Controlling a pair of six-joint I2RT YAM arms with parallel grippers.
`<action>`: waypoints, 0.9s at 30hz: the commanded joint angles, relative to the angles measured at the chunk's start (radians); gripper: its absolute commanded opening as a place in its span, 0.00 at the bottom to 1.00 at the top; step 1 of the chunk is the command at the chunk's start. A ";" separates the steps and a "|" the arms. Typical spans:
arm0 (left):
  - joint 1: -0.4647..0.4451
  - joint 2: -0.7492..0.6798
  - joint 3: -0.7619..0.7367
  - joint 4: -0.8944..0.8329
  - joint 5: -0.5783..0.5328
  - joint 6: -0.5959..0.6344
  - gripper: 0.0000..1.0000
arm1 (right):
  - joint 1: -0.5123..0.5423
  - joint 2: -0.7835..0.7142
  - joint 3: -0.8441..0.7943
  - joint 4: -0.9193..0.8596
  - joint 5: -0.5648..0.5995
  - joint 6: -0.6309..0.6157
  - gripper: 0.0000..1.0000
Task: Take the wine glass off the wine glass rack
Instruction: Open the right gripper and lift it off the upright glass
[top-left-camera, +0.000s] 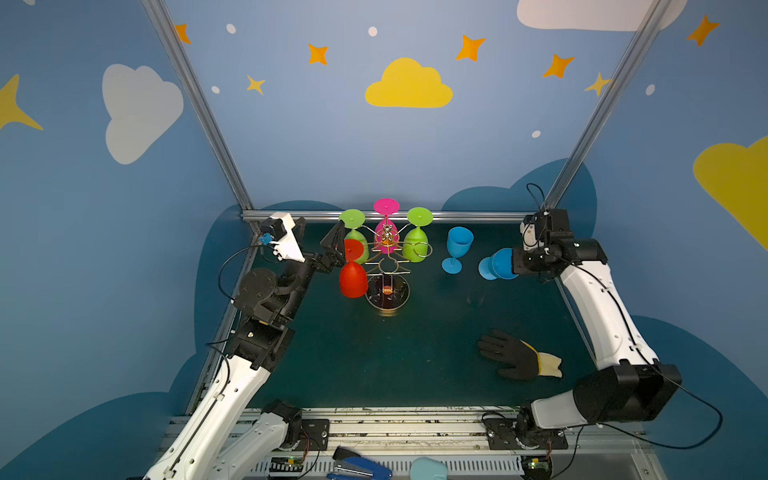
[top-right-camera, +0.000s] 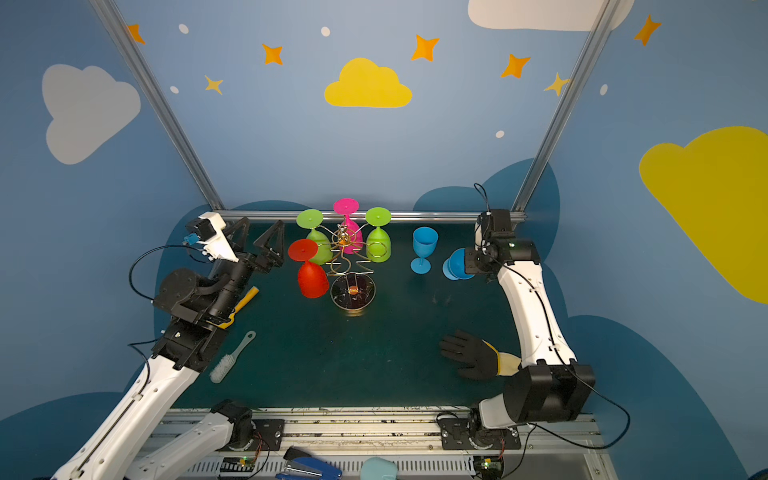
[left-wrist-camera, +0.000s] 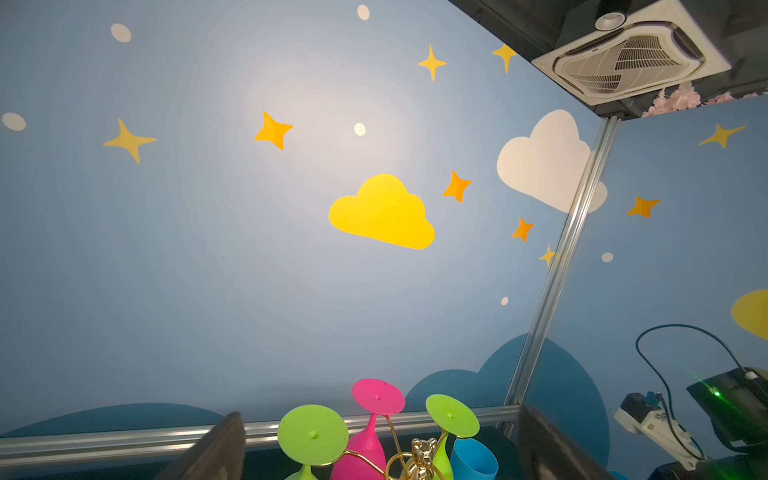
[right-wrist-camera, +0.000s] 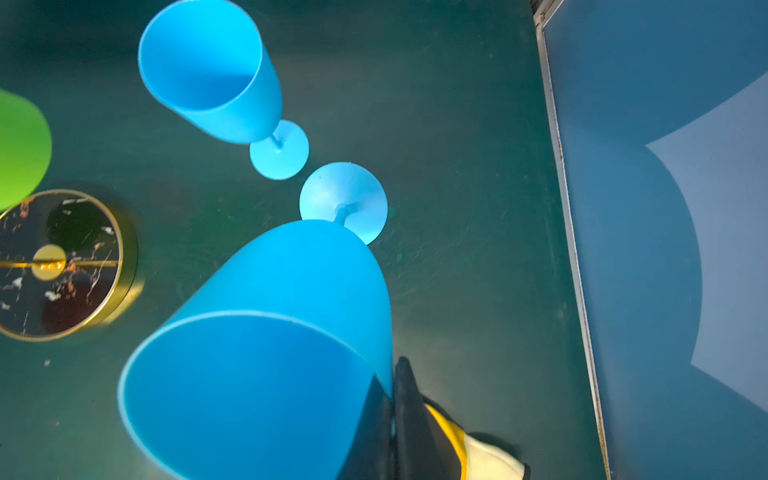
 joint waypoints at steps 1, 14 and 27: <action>0.005 -0.024 -0.010 -0.017 -0.042 -0.025 0.99 | -0.014 0.065 0.067 0.017 -0.010 -0.020 0.00; 0.015 -0.075 -0.027 -0.126 -0.089 -0.073 0.99 | -0.045 0.311 0.191 0.065 -0.045 -0.029 0.00; 0.037 -0.099 -0.028 -0.174 -0.112 -0.076 0.99 | -0.042 0.594 0.576 -0.204 -0.049 -0.025 0.00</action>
